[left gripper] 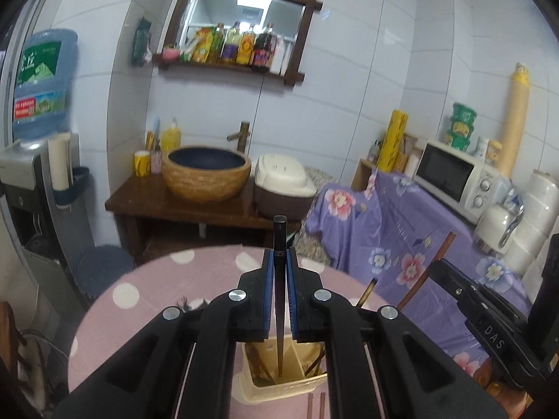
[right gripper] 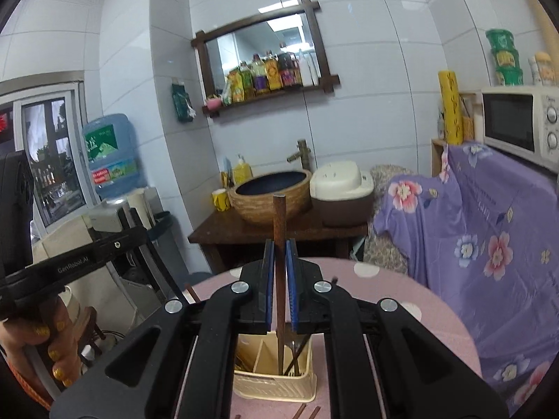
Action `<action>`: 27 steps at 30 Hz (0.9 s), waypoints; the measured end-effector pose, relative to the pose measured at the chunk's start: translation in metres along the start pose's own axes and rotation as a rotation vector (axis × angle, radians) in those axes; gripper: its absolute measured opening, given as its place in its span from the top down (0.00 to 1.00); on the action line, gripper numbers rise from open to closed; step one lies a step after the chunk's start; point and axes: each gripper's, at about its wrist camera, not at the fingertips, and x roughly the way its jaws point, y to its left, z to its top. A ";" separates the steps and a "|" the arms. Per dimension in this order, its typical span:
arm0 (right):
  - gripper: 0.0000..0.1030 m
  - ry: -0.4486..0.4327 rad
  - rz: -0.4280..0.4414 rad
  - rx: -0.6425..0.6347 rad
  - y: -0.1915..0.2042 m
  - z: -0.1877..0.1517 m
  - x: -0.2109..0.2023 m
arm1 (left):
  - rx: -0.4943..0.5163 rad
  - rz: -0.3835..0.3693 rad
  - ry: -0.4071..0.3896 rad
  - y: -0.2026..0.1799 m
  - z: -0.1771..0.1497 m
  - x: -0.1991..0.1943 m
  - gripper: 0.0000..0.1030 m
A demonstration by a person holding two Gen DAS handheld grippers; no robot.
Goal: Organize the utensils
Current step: 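Open both tools to release the chopsticks into the caddy, then move both open tools back over the remaining brown chopsticks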
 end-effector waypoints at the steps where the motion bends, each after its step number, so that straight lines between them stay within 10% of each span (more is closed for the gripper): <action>1: 0.92 0.007 -0.009 0.001 -0.002 -0.008 0.005 | -0.004 -0.001 0.013 0.002 -0.008 0.006 0.92; 19: 0.92 0.110 -0.027 0.097 -0.026 -0.070 0.040 | 0.001 0.036 0.112 0.012 -0.069 0.042 0.91; 23: 0.75 0.060 -0.064 0.059 -0.022 -0.074 0.025 | -0.018 0.034 0.088 0.015 -0.075 0.027 0.49; 25: 0.45 0.031 -0.081 0.037 -0.017 -0.080 0.013 | -0.020 0.030 0.067 0.017 -0.082 0.014 0.43; 27: 0.45 0.042 -0.104 0.000 -0.011 -0.092 0.004 | -0.002 0.042 0.086 0.018 -0.096 0.003 0.39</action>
